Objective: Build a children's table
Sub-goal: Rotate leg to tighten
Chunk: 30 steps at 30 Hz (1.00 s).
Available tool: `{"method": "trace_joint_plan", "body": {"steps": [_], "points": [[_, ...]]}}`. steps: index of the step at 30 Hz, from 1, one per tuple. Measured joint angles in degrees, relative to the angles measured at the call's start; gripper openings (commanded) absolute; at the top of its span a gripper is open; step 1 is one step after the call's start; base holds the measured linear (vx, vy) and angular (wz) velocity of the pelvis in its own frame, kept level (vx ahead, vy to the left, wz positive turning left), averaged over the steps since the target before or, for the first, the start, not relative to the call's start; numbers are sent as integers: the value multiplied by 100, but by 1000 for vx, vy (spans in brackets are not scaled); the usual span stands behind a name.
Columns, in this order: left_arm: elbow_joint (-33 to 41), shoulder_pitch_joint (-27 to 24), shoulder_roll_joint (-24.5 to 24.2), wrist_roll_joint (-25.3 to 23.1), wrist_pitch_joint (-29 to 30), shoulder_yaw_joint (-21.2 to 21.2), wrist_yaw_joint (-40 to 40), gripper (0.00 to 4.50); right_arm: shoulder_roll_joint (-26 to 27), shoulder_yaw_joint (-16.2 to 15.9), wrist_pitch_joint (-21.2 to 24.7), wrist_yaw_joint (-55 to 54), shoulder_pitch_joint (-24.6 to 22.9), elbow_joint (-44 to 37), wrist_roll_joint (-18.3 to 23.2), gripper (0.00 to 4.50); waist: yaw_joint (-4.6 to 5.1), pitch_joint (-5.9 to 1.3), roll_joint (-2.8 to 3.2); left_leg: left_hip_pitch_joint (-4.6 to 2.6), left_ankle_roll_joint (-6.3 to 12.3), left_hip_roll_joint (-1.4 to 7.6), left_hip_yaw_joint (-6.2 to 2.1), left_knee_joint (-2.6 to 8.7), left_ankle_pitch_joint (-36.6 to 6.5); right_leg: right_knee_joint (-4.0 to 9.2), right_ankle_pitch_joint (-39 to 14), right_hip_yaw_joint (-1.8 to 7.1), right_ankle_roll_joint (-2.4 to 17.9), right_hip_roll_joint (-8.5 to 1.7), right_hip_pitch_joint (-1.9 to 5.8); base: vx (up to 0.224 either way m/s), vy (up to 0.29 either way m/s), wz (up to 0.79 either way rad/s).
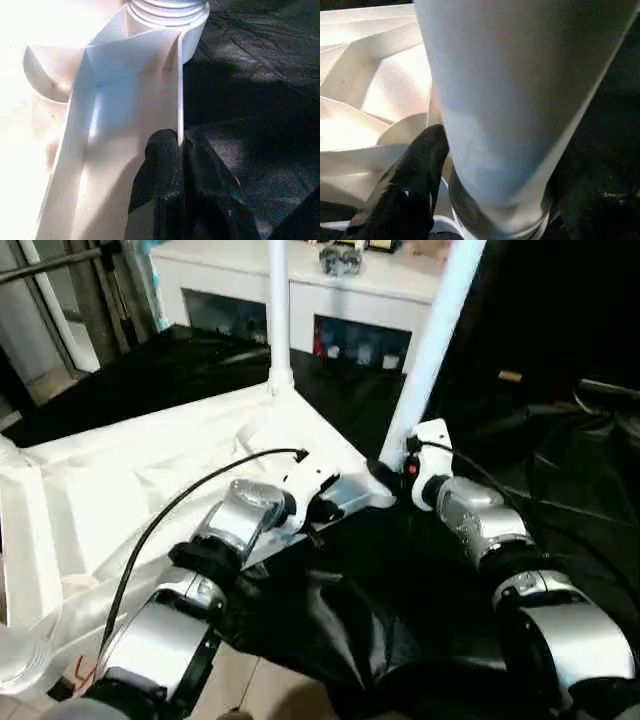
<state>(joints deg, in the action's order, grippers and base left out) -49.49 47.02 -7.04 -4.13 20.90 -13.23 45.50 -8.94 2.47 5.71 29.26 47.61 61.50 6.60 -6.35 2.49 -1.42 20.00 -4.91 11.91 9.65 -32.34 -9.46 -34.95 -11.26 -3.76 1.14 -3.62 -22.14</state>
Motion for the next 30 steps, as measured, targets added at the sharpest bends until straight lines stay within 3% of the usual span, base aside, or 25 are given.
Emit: {"method": "trace_joint_plan", "body": {"steps": [1, 4, 6, 14, 19, 22, 30], "points": [[16, -1, -15, 0, 0, -2, 26, 0, 0, 4, -8, 39, 0, -7, 2, 350, 1, 2, 3, 2, 0, 0, 1, 1, 0, 0, 0, 0, 0, 0, -3, 0, 0, 0], [131, -45, -122, 0, -10, -10, 166, 0, -3, 14, -23, 316, 2, -63, 6, 354, 4, 9, 10, 10, 0, 0, 2, 7, 0, 0, 3, 0, 6, 1, -15, 0, 0, 0], [250, -123, -209, 0, -50, -11, 261, 0, -30, 12, -47, 517, -15, -95, 4, 390, 10, 11, 12, 12, 0, 1, 3, 13, 0, 0, 3, 1, 6, 2, -20, 0, 0, 0], [834, -386, -588, 20, -287, -116, 1061, 0, -322, -300, -256, 1494, -472, -610, -54, 390, -40, 33, 46, 123, 24, 2, 14, 10, 7, 1, -4, -6, 17, 2, -114, 0, 0, 0], [1102, -586, -865, 111, -442, -172, 1646, 0, -642, -538, -221, 2462, -833, -1209, -64, 390, -60, 53, 74, 130, 49, 5, 19, -3, 4, 1, -6, -8, 19, 1, -116, 0, 0, 0], [1477, -868, -1129, 247, -596, -266, 2290, 0, -906, -788, -191, 3220, -1235, -1855, 7, 390, -125, 63, 90, 127, 38, 7, 20, -5, -2, -5, -7, -8, 18, 1, -115, 0, 0, 0], [1721, -1049, -1409, 335, -730, -345, 2921, 0, -1209, -1064, 276, 3929, -1721, -2875, 186, 376, -215, 70, 99, 121, 23, 8, 18, -23, -8, -15, -4, -3, 15, -3, -104, 0, 0, 0]]}}
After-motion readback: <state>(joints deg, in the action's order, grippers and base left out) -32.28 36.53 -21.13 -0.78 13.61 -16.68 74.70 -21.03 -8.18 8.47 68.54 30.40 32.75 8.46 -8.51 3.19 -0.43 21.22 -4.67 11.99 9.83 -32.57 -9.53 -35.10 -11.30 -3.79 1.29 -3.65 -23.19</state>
